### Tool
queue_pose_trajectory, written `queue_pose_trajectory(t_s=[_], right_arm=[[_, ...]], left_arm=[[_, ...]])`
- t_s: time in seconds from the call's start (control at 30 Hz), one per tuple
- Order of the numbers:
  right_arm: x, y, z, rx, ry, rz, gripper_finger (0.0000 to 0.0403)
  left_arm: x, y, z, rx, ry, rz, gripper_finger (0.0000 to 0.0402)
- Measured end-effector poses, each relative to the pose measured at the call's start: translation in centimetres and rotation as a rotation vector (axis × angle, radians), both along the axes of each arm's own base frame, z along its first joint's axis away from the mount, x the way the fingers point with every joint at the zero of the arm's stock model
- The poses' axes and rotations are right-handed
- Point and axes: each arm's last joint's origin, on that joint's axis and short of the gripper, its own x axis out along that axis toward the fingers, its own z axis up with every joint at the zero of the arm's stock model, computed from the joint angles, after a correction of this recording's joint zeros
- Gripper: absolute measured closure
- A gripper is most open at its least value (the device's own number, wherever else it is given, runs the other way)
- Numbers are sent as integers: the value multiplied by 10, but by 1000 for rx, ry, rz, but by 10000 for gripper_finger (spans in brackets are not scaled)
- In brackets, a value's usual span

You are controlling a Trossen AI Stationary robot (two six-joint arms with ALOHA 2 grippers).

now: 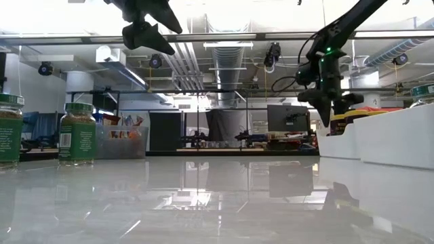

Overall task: Sort spices by type
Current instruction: Put the yellow seasoning bottle into the top white bin

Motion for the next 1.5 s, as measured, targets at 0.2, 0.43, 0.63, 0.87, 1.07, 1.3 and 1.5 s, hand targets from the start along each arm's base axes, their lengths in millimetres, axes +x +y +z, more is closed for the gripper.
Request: queue_pose_trajectory(t_s=[0.2,0.43,0.63,0.87,1.07,1.3,1.5], right_arm=[[1,-2,-4,14,8,-8,279],[2,-1,-4,28,-5,12,324],[2,-1,-3,29,-15,19,324],[5,-6,10,-21,-41,36,272],[9,-6,28,-90,-75,99,223],[27,11,67,-302,-205,149,191],[49,34,100,-488,-365,202,182]], left_arm=[[0,0,0,0,4,0,122],[0,0,0,13,9,-12,122],[-1,0,-1,14,11,-13,122],[-12,3,11,100,42,-28,122],[-44,5,49,115,78,-18,122],[-73,-11,63,-196,190,-20,122],[-71,-48,46,-381,330,-130,122]])
